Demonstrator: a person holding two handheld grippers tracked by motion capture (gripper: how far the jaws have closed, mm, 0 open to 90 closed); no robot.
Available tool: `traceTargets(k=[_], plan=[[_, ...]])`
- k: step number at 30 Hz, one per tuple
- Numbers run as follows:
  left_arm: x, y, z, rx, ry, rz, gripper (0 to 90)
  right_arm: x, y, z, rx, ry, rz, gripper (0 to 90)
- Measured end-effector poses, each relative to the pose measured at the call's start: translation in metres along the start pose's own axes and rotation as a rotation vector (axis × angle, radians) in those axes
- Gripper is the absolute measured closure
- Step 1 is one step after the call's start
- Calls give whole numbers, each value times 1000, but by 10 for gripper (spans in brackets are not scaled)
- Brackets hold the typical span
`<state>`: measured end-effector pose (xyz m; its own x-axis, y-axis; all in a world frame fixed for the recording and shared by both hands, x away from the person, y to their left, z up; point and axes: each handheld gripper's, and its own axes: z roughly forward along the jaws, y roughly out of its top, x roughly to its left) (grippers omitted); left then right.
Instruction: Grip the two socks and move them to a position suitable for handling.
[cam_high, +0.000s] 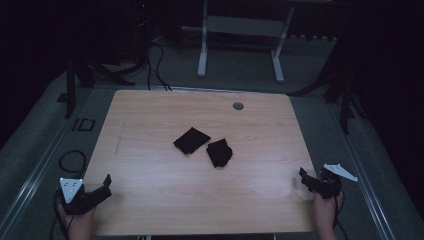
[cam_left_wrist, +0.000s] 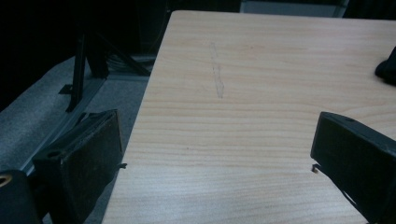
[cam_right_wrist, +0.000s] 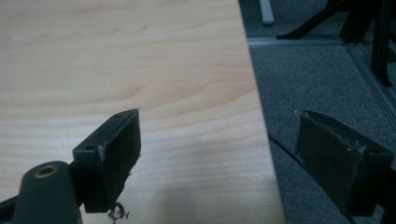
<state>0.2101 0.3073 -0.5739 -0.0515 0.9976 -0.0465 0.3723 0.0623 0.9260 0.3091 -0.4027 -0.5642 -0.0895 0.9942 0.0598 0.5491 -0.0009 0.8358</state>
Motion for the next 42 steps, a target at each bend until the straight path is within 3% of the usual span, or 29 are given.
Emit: traceTargets(k=[5, 10, 16, 21, 28, 32, 33, 35, 37, 42], plan=[[0, 1, 0, 2, -11, -6, 25, -1, 0, 0, -1, 31, -6, 146], [-2, 3, -2, -19, -52, -4, 25, 0, 0, 0, 4, 51, -18, 146], [-9, 5, -3, -25, -68, 36, 25, 12, 3, 1, 43, 116, -60, 146], [-13, 7, -5, -33, -82, 38, 25, 27, 6, 1, 77, 204, -71, 142], [-21, 8, -3, 35, -120, 37, 25, 47, 17, 4, 88, 252, -116, 142], [-25, 10, -3, 50, -192, -7, 25, 61, 22, 7, 87, 272, -151, 146], [-27, 10, -3, 64, -192, -11, 25, 64, 23, 8, 85, 281, -153, 147], [-29, 11, -3, 83, -192, 8, 25, 72, 25, 10, 90, 303, -163, 149], [-31, 11, -4, 90, -221, -3, 25, 80, 27, 12, 99, 317, -188, 149], [-35, 11, -4, 78, -263, 15, 25, 103, 33, 19, 118, 373, -221, 146]])
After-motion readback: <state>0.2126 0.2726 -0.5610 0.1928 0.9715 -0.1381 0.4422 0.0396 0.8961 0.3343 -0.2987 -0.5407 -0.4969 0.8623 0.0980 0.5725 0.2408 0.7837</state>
